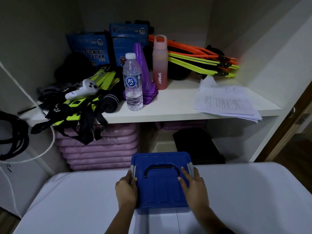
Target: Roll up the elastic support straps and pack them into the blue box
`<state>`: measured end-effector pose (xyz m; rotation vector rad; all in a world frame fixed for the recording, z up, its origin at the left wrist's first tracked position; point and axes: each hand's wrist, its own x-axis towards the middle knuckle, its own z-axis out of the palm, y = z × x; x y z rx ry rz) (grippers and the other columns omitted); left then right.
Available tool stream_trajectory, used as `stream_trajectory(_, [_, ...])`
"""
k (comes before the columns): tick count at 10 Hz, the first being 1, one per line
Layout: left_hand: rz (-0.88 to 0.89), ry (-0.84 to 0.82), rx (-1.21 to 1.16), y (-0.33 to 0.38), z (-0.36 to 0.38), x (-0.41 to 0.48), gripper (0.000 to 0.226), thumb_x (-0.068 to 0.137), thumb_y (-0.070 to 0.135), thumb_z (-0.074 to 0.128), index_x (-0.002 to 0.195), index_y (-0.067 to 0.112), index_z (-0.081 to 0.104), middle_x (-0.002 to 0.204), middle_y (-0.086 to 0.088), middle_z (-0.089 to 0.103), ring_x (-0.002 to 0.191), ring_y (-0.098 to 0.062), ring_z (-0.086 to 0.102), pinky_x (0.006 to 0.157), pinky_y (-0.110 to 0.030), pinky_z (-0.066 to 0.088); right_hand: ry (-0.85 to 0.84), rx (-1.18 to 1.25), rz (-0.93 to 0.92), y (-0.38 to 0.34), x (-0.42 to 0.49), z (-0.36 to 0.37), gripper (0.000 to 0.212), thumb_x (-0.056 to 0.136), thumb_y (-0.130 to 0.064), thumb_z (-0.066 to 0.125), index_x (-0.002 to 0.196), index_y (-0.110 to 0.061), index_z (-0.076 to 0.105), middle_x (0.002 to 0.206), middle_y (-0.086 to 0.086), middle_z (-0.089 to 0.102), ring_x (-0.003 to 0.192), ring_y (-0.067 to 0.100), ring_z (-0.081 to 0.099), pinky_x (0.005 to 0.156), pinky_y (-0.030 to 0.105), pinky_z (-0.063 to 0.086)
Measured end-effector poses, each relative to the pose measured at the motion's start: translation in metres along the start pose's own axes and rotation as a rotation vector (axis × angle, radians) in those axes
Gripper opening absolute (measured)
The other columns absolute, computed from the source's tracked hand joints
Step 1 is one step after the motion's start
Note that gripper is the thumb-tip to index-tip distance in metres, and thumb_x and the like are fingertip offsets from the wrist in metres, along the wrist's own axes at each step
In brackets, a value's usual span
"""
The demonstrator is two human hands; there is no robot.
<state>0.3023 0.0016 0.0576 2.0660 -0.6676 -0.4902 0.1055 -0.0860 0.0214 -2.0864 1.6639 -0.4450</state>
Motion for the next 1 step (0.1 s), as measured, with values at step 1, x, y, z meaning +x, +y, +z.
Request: stream_trajectory(1, [0.088, -0.037, 0.059, -0.0017, -0.0042, -0.0019, 0.033, 0.093, 0.012, 0.05, 0.125, 0.007, 0.054, 0.109, -0.015, 0.067, 0.086, -0.025, 0.06, 0.084, -0.032, 0.048, -0.014, 0.098, -0.035, 0.0021, 0.0047, -0.005, 0.053, 0.092, -0.053, 0.039, 0.142, -0.041, 0.03, 0.155, 0.006, 0.022, 0.135, 0.024, 0.036, 0.11, 0.038, 0.038])
